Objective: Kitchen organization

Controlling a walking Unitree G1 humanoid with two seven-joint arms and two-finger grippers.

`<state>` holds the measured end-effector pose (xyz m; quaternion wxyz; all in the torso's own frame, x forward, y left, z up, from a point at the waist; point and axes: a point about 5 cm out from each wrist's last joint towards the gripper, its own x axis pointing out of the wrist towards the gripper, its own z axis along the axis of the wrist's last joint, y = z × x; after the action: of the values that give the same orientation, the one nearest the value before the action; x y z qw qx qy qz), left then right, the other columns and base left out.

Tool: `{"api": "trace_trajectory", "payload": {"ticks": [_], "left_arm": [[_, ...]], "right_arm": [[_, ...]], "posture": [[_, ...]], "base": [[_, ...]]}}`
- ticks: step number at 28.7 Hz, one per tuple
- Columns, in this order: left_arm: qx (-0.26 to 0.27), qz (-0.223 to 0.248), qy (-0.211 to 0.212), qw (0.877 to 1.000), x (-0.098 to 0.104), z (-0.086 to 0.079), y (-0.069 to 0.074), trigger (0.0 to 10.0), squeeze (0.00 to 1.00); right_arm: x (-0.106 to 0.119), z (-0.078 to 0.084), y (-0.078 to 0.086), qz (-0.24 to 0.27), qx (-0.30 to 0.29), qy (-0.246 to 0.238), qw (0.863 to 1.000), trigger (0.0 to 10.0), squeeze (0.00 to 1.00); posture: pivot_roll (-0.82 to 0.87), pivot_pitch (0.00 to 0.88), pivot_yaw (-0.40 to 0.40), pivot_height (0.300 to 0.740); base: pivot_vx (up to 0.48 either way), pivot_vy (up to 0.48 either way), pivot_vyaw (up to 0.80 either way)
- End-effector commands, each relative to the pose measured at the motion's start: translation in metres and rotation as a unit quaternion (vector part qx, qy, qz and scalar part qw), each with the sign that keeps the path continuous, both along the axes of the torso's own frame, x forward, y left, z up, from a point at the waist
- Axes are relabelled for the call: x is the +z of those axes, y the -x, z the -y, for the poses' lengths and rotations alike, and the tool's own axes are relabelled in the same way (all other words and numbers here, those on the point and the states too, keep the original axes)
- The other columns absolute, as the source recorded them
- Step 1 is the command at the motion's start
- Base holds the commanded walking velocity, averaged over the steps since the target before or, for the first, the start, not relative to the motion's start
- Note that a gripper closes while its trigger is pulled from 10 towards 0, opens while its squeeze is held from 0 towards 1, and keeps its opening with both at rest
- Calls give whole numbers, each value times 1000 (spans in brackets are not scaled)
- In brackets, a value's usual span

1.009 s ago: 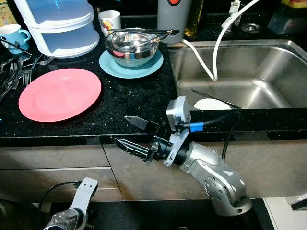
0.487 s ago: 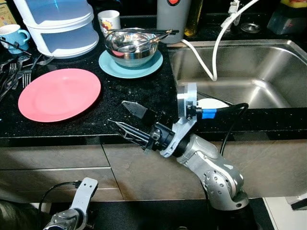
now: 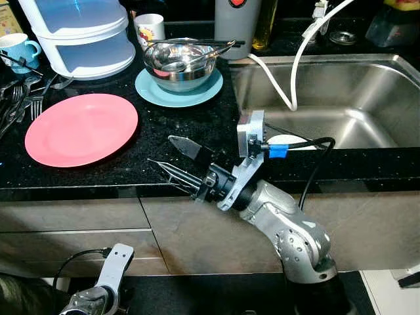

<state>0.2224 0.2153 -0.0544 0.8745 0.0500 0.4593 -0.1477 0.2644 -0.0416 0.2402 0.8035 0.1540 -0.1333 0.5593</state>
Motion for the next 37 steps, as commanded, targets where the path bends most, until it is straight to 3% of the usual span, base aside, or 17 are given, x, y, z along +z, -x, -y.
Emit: {"api": "trace_trajectory", "payload": {"ticks": [1,37], "left_arm": [[7,-16,-3,1000,-5,-3,9,10000,0],[3,-16,-11,1000,-5,-6,9,10000,0]], "right_arm": [[-1,1,-2,0,-6,0,1000,10000,0],[0,-6,-8,3,-23,1,1000,10000,0]], "posture": [[31,133,33,740],[35,122,43,740]], "base": [[0,0,0],[0,0,0]]}}
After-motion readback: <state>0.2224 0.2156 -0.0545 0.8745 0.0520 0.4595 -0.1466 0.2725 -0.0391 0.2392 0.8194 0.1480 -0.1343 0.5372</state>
